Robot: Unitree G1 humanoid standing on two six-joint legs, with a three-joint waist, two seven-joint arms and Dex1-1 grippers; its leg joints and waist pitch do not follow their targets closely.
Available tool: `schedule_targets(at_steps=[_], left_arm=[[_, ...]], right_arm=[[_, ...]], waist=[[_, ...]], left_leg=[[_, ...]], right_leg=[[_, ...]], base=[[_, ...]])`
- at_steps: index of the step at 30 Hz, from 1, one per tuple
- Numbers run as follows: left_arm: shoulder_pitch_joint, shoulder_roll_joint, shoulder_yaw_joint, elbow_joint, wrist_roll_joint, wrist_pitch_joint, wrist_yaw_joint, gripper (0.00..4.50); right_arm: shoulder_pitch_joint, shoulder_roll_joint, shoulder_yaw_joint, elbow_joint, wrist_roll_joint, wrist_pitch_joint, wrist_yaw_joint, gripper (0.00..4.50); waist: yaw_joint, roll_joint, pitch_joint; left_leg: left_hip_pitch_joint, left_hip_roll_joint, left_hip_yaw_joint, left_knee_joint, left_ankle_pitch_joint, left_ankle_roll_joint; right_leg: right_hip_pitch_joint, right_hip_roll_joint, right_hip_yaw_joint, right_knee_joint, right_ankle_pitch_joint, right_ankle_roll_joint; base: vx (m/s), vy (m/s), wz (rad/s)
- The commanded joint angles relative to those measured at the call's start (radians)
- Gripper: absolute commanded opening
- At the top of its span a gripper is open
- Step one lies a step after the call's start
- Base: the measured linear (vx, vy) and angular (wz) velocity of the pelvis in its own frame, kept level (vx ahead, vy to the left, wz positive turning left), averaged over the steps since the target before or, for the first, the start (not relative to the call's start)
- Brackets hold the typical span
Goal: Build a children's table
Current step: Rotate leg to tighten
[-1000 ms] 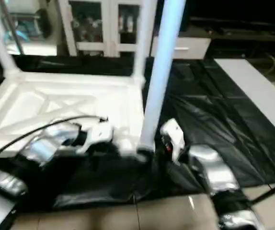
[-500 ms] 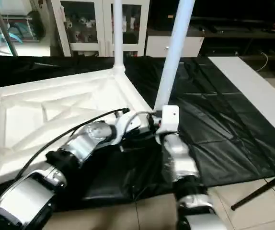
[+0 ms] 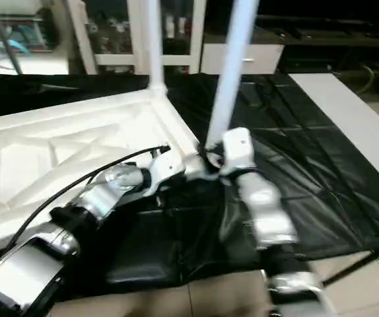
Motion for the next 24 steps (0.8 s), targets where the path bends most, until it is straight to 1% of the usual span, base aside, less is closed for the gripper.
schedule_targets(at_steps=[1,2,3,4,5,6,7,8,9,10,11,12,13,14,15,16,17,18,19,20,21,22,23,24], left_arm=[[0.059,0.015,-0.025,0.006,-0.03,-0.01,-0.135,0.0],[0.078,0.046,-0.05,-0.023,-0.036,-0.026,-0.233,0.0],[0.091,0.064,-0.066,-0.043,-0.043,-0.043,-0.292,0.0],[0.093,0.066,-0.068,-0.046,-0.044,-0.046,-0.301,0.0],[0.124,0.11,-0.103,-0.103,-0.061,-0.066,-0.423,0.0],[0.127,0.115,-0.107,-0.11,-0.063,-0.068,-0.437,0.0],[0.143,0.144,-0.13,-0.146,-0.067,-0.072,-0.497,0.0],[0.166,0.179,-0.158,-0.196,-0.075,-0.087,-0.568,0.0],[0.166,0.179,-0.158,-0.196,-0.075,-0.087,-0.568,0.0],[0.175,0.184,-0.16,-0.214,-0.085,-0.076,-0.59,0.0],[0.182,0.187,-0.157,-0.229,-0.093,-0.07,-0.612,0.0],[0.183,0.187,-0.157,-0.23,-0.092,-0.07,-0.614,0.0],[0.183,0.187,-0.157,-0.231,-0.092,-0.071,-0.615,0.0],[0.182,0.189,-0.156,-0.231,-0.082,-0.07,-0.626,0.0],[0.176,0.186,-0.154,-0.221,-0.073,-0.073,-0.619,0.0],[0.176,0.186,-0.154,-0.221,-0.073,-0.073,-0.619,0.0],[0.173,0.187,-0.154,-0.222,-0.072,-0.072,-0.619,0.0],[0.166,0.185,-0.152,-0.22,-0.07,-0.072,-0.612,0.0],[0.163,0.186,-0.15,-0.224,-0.072,-0.069,-0.61,0.0],[0.163,0.187,-0.15,-0.226,-0.073,-0.067,-0.609,0.0],[0.163,0.189,-0.149,-0.232,-0.073,-0.064,-0.611,0.0],[0.163,0.19,-0.148,-0.234,-0.072,-0.063,-0.612,0.0],[0.162,0.191,-0.147,-0.235,-0.071,-0.062,-0.613,0.0],[0.163,0.191,-0.146,-0.236,-0.07,-0.06,-0.614,0.0]], right_arm=[[0.036,-0.032,0.012,-0.049,0.014,0.045,0.097,4.33],[0.067,-0.078,0.025,-0.098,0.046,0.076,0.195,4.43],[0.085,-0.101,0.036,-0.125,0.064,0.089,0.242,4.43],[0.087,-0.104,0.037,-0.129,0.066,0.091,0.249,4.43],[0.124,-0.16,0.065,-0.181,0.095,0.109,0.346,4.43],[0.128,-0.166,0.068,-0.188,0.098,0.113,0.356,4.43],[0.152,-0.202,0.087,-0.217,0.118,0.115,0.424,4.43],[0.184,-0.253,0.118,-0.253,0.142,0.128,0.525,4.43],[0.184,-0.253,0.118,-0.253,0.142,0.128,0.525,4.43],[0.191,-0.27,0.129,-0.261,0.143,0.134,0.557,4.43],[0.194,-0.279,0.136,-0.273,0.143,0.16,0.595,4.43],[0.194,-0.279,0.136,-0.275,0.144,0.166,0.601,4.43],[0.194,-0.279,0.136,-0.277,0.145,0.17,0.604,4.43],[0.194,-0.283,0.14,-0.293,0.156,0.185,0.634,4.43],[0.19,-0.286,0.147,-0.296,0.163,0.187,0.657,4.43],[0.19,-0.286,0.147,-0.296,0.163,0.187,0.657,4.43],[0.186,-0.295,0.156,-0.3,0.169,0.194,0.677,4.43],[0.178,-0.306,0.17,-0.294,0.166,0.194,0.695,4.43],[0.171,-0.315,0.18,-0.283,0.159,0.189,0.702,4.17],[0.168,-0.318,0.183,-0.277,0.157,0.186,0.704,4.17],[0.165,-0.326,0.192,-0.271,0.146,0.182,0.721,4.06],[0.163,-0.329,0.195,-0.269,0.142,0.181,0.727,4.06],[0.161,-0.331,0.197,-0.264,0.137,0.179,0.733,3.84],[0.159,-0.33,0.194,-0.259,0.134,0.18,0.738,3.72]], waist=[[0.003,-0.003,-0.052],[0.008,-0.004,-0.05],[0.008,-0.004,-0.05],[0.01,-0.001,-0.05],[0.011,0.0,-0.051],[0.013,0.0,-0.05],[0.017,0.004,-0.051],[0.018,0.004,-0.049],[0.021,0.005,-0.049],[0.022,0.005,-0.048],[0.022,0.003,-0.045],[0.024,0.003,-0.045],[0.02,0.003,-0.043],[0.019,-0.001,-0.044],[0.019,0.0,-0.044],[0.019,0.0,-0.044],[0.02,-0.003,-0.045],[0.021,-0.003,-0.046],[0.023,-0.003,-0.047],[0.022,-0.004,-0.048],[0.023,-0.004,-0.049],[0.023,-0.005,-0.05],[0.024,-0.004,-0.049],[0.024,-0.004,-0.049]], left_leg=[[0.005,0.024,-0.008,-0.066,-0.208,0.062],[0.005,0.026,-0.009,-0.068,-0.22,0.069],[0.004,0.027,-0.01,-0.068,-0.22,0.071],[0.004,0.027,-0.01,-0.069,-0.226,0.074],[0.004,0.029,-0.011,-0.07,-0.232,0.071],[0.004,0.031,-0.013,-0.07,-0.228,0.069],[0.008,0.035,-0.012,-0.07,-0.229,0.069],[0.007,0.037,-0.011,-0.071,-0.236,0.07],[0.009,0.037,-0.01,-0.072,-0.239,0.068],[0.012,0.037,-0.008,-0.071,-0.248,0.065],[0.013,0.036,-0.009,-0.074,-0.275,0.05],[0.014,0.037,-0.009,-0.075,-0.283,0.045],[0.012,0.036,-0.011,-0.078,-0.3,0.034],[0.013,0.035,-0.012,-0.077,-0.311,0.025],[0.013,0.035,-0.013,-0.077,-0.313,0.023],[0.013,0.035,-0.013,-0.077,-0.313,0.023],[0.014,0.035,-0.012,-0.076,-0.302,0.022],[0.012,0.035,-0.013,-0.076,-0.295,0.023],[0.012,0.035,-0.012,-0.074,-0.275,0.027],[0.01,0.035,-0.012,-0.073,-0.264,0.029],[0.008,0.034,-0.012,-0.072,-0.246,0.034],[0.008,0.034,-0.011,-0.072,-0.242,0.035],[0.008,0.034,-0.011,-0.071,-0.232,0.04],[0.008,0.034,-0.011,-0.07,-0.232,0.041]], right_leg=[[0.047,-0.047,0.038,-0.059,-0.204,-0.225],[0.049,-0.049,0.039,-0.062,-0.211,-0.22],[0.05,-0.049,0.04,-0.06,-0.209,-0.219],[0.049,-0.049,0.039,-0.061,-0.214,-0.218],[0.049,-0.05,0.039,-0.061,-0.225,-0.215],[0.051,-0.052,0.04,-0.059,-0.222,-0.216],[0.047,-0.052,0.041,-0.058,-0.206,-0.222],[0.046,-0.05,0.041,-0.056,-0.199,-0.228],[0.045,-0.05,0.041,-0.057,-0.202,-0.227],[0.041,-0.05,0.042,-0.058,-0.208,-0.229],[0.039,-0.049,0.041,-0.061,-0.245,-0.228],[0.039,-0.051,0.042,-0.062,-0.257,-0.225],[0.039,-0.05,0.041,-0.065,-0.292,-0.214],[0.038,-0.051,0.041,-0.068,-0.317,-0.201],[0.038,-0.052,0.042,-0.069,-0.332,-0.193],[0.038,-0.052,0.042,-0.069,-0.332,-0.193],[0.037,-0.053,0.043,-0.069,-0.324,-0.191],[0.039,-0.053,0.042,-0.067,-0.318,-0.191],[0.04,-0.053,0.043,-0.065,-0.296,-0.194],[0.041,-0.054,0.043,-0.063,-0.282,-0.196],[0.043,-0.054,0.043,-0.06,-0.26,-0.201],[0.043,-0.053,0.042,-0.058,-0.253,-0.205],[0.044,-0.053,0.041,-0.057,-0.243,-0.21],[0.044,-0.053,0.041,-0.057,-0.244,-0.211]], base=[[0.0,0.0,0.0],[0.0,0.0,0.0],[0.0,0.0,0.0],[0.0,0.0,0.0],[0.0,0.0,0.0],[0.0,0.0,0.0],[0.0,0.0,0.0],[0.0,0.0,0.0],[0.0,0.0,0.0],[0.0,0.0,0.0],[0.0,0.0,0.0],[0.0,0.0,0.0],[0.0,0.0,0.0],[0.0,0.0,0.0],[0.0,0.0,0.0],[0.0,0.0,0.0],[0.0,0.0,0.0],[0.0,0.0,0.0],[0.0,0.0,0.0],[0.0,0.0,0.0],[0.0,0.0,0.0],[0.0,0.0,0.0],[0.0,0.0,0.0],[0.0,0.0,0.0]])
